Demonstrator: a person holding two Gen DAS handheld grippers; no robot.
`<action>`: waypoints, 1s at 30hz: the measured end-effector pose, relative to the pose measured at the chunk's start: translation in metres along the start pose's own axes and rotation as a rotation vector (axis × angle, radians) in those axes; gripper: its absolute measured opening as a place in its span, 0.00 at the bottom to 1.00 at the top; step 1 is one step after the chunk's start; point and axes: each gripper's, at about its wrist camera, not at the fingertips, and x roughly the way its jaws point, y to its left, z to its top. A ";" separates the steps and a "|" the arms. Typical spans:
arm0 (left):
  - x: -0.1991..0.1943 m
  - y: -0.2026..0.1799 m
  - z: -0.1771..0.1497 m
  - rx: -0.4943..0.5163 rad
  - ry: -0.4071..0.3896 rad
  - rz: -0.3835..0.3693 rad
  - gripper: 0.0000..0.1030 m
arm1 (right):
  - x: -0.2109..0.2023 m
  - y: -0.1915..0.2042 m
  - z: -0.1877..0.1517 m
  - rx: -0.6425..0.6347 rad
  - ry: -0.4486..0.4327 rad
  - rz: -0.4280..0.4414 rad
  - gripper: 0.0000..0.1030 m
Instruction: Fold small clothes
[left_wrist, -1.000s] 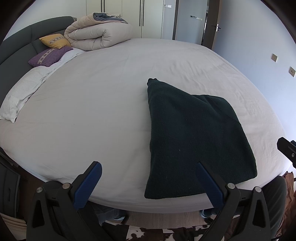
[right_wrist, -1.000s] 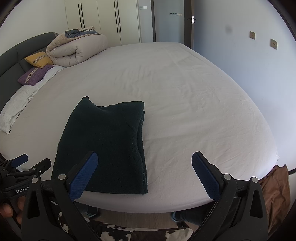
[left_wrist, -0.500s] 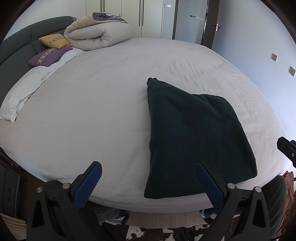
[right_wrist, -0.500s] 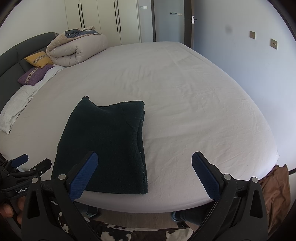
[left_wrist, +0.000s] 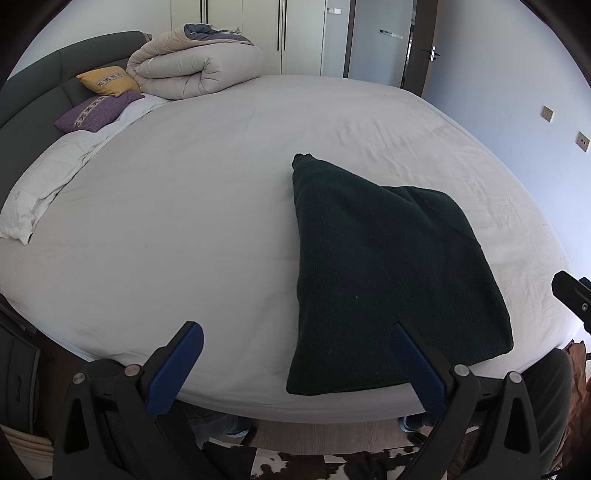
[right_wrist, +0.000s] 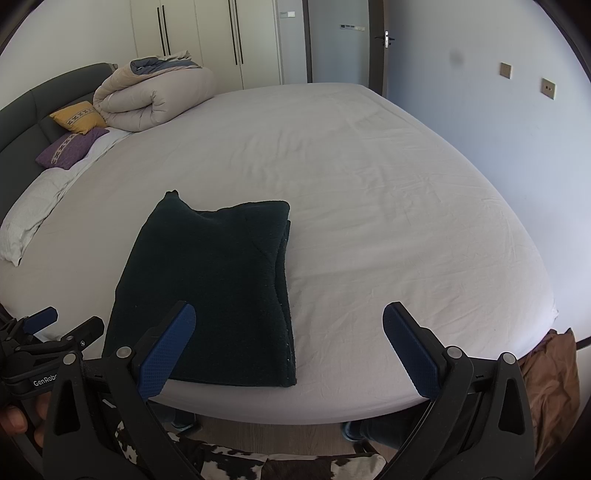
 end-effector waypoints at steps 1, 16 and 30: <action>0.000 0.000 0.000 0.000 0.000 0.000 1.00 | 0.000 0.000 0.000 -0.001 0.001 0.001 1.00; 0.001 0.001 0.000 0.001 0.003 -0.001 1.00 | 0.002 0.001 0.000 -0.005 0.002 0.004 1.00; 0.004 0.002 -0.002 0.002 0.008 -0.001 1.00 | 0.004 0.001 0.000 -0.007 0.005 0.006 1.00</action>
